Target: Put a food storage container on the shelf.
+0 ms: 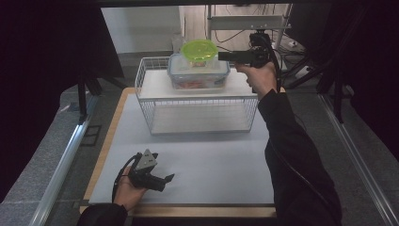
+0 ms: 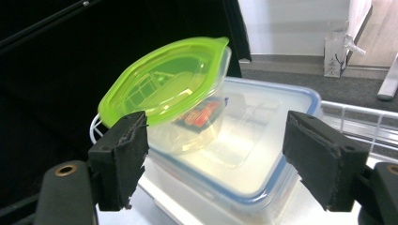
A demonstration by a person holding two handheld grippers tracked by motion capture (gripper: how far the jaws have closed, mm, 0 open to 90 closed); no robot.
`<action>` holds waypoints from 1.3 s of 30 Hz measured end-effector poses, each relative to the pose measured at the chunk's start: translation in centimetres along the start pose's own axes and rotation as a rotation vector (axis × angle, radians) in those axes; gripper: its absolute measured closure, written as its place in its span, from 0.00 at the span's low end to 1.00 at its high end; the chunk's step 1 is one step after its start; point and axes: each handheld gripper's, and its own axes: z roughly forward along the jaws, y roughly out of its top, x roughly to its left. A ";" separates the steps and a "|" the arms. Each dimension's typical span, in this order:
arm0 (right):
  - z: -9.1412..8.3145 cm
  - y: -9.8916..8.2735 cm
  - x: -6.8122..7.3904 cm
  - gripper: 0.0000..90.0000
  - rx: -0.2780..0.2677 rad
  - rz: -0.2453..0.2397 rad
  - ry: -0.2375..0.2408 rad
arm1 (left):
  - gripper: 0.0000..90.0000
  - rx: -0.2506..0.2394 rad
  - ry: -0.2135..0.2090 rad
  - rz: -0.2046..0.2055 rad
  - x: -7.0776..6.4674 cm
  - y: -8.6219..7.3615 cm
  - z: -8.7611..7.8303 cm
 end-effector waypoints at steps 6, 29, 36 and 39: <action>-0.3 -1.2 1.2 0.22 0.011 -0.058 0.000 | 0.03 0.003 -0.002 0.000 0.0 0.0 0.0; -1.0 -7.6 3.9 0.12 0.064 -0.219 0.019 | 0.03 0.001 -0.004 -0.009 0.1 0.0 0.0; -1.2 -10.2 3.8 0.08 0.078 -0.250 0.012 | 0.03 0.004 -0.002 -0.007 0.1 0.0 0.1; -1.3 -11.4 3.8 0.06 0.091 -0.277 0.006 | 0.03 0.005 -0.001 -0.008 0.1 0.0 0.0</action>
